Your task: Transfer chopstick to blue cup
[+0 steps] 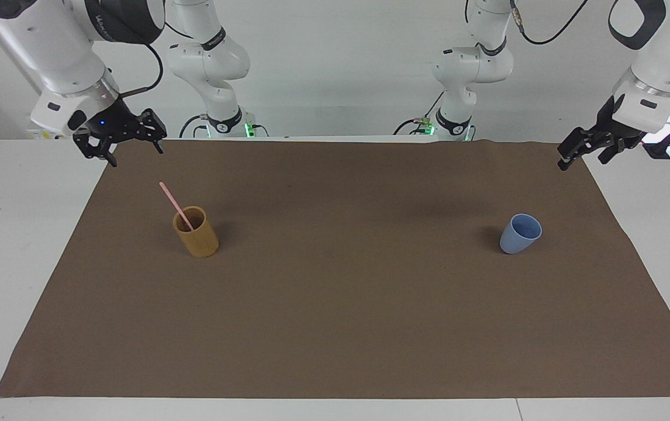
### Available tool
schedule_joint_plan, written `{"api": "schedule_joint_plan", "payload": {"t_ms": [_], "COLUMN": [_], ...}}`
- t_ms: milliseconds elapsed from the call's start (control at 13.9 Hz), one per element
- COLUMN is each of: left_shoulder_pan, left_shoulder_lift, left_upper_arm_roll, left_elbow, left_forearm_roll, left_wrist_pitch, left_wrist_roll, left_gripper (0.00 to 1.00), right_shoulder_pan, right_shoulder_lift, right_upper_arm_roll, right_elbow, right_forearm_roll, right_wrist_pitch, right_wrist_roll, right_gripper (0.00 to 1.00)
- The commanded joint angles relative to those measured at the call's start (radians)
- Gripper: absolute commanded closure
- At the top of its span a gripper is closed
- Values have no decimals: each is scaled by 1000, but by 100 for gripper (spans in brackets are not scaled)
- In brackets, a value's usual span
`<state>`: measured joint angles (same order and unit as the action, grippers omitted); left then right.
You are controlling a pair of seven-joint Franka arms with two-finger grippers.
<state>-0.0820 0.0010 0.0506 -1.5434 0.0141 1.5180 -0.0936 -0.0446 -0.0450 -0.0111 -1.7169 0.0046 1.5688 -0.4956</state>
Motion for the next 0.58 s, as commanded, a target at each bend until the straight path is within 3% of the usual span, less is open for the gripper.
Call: {"api": "schedule_joint_plan", "payload": {"t_ms": [0,216,505], "left_shoulder_pan": [4,4,4], "left_shoulder_lift": [-9,-9,-9], "left_upper_arm_roll": [0,0,0], "left_elbow": [-4,-4,-4], "left_forearm_roll": [-10,-10,-10], "left_wrist_pitch": [-13,-13,-13], "left_wrist_roll": [-9,-9,-9], "left_gripper": [0,0,0], "right_shoulder_pan": [-6,-6,-8], "right_shoulder_lift": [-65,-107,-104], "right_upper_arm_roll": [2,2,2], "right_elbow": [-188,-375,-472], "right_forearm_roll": [23,25,25], "right_wrist_pitch": [127,294,391], "right_wrist_roll": [-119,-144,-144], "right_gripper": [0,0,5]}}
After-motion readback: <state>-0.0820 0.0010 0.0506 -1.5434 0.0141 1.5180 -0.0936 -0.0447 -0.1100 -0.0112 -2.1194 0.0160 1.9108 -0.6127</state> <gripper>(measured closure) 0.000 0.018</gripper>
